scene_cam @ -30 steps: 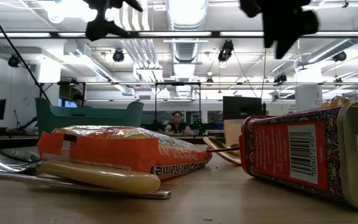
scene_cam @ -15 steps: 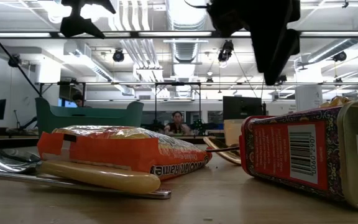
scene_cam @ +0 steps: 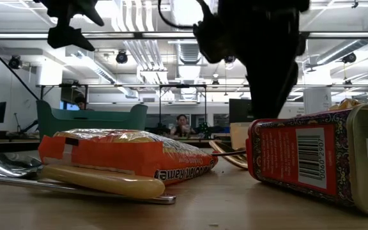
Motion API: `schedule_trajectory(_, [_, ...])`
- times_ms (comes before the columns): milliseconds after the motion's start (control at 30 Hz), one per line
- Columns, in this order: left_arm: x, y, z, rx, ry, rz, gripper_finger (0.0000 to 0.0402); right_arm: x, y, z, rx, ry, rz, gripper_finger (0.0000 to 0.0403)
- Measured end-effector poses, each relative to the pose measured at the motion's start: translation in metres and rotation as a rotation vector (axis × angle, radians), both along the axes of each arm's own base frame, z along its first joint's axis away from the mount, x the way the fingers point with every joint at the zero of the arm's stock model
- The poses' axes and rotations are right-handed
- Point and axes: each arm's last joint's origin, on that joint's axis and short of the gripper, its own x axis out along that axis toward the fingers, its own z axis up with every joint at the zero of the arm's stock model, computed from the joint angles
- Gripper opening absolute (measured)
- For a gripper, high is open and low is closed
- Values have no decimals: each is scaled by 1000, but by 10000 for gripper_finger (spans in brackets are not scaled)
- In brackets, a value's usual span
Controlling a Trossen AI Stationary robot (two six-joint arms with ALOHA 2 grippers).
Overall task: Pick & Place Food Item
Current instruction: Put the green spoon into the orange bin
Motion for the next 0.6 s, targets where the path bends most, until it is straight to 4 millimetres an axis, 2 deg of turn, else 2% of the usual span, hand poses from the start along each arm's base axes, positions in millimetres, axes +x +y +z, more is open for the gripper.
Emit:
schedule_trajectory(367, [-6, -1, 1, 8, -20, -9, 326, 6, 7, -33, -53, 48, 44, 204])
schedule_trajectory(600, [-6, -2, 1, 7, -20, -14, 326, 6, 7, -42, -84, 69, 52, 147])
